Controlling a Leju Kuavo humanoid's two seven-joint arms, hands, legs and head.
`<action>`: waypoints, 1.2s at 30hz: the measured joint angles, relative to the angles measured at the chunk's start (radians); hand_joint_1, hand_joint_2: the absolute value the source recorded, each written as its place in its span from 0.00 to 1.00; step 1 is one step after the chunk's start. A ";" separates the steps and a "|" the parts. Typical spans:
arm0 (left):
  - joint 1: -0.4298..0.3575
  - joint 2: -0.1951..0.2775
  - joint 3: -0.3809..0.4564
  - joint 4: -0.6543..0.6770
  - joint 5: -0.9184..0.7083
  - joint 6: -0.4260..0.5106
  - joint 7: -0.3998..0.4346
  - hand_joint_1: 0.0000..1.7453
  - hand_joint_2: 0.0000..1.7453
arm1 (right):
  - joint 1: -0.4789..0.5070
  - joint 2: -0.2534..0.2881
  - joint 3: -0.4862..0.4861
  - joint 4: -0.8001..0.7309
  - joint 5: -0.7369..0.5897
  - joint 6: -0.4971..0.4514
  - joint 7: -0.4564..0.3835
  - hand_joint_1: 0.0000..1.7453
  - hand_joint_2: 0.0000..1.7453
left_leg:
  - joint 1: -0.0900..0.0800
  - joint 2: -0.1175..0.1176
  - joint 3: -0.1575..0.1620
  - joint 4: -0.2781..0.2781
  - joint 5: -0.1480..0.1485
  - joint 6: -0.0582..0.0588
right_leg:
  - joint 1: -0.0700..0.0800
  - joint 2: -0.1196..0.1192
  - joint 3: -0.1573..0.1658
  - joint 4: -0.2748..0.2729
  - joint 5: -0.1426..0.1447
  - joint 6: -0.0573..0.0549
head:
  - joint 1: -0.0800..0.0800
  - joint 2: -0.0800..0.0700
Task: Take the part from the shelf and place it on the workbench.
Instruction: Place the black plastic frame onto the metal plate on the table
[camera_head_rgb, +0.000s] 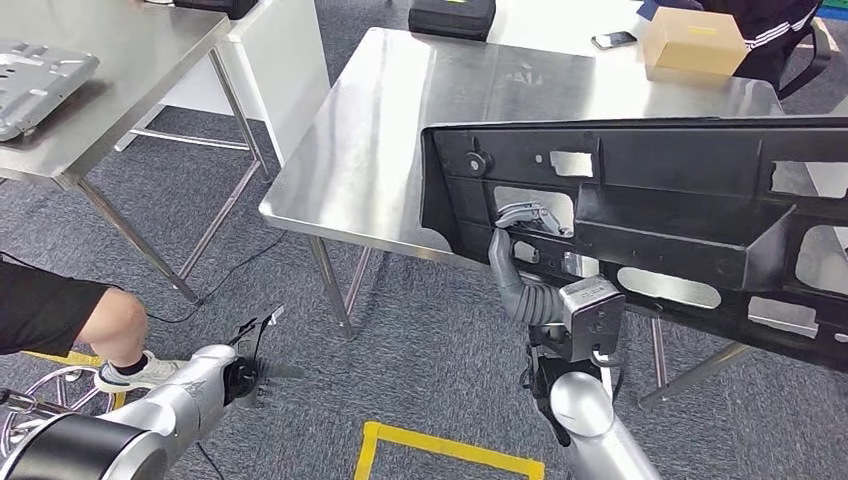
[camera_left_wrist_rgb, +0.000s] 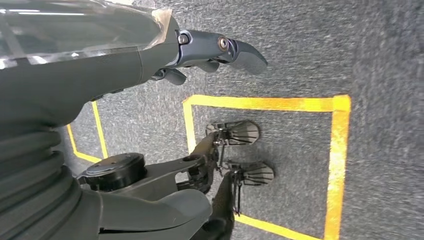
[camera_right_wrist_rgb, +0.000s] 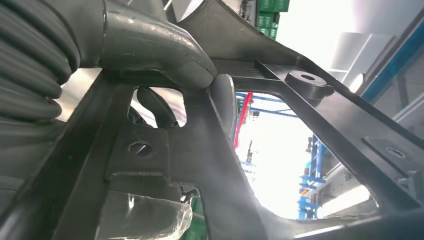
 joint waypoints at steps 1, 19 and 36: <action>0.000 0.000 0.000 0.000 0.000 0.000 0.000 0.00 1.00 | 0.000 0.000 0.000 0.000 0.000 0.000 0.000 1.00 1.00 | -0.002 0.000 0.001 0.001 -0.004 -0.005 | 0.002 0.000 0.009 -0.018 0.004 -0.008 | -0.001 0.000; 0.000 0.004 0.000 0.000 0.000 0.001 0.000 0.00 1.00 | -0.004 0.003 0.001 0.000 0.000 0.000 0.000 1.00 1.00 | 0.009 0.008 -0.053 0.004 0.048 -0.014 | 0.000 0.007 0.088 -0.021 -0.073 -0.019 | -0.008 0.000; -0.003 0.000 0.000 -0.001 0.000 0.000 0.000 0.00 1.00 | -0.002 0.002 0.000 0.000 0.000 0.000 0.000 1.00 1.00 | 0.007 0.004 0.001 0.047 -0.053 -0.031 | -0.005 0.002 0.027 -0.024 -0.006 -0.042 | -0.007 0.000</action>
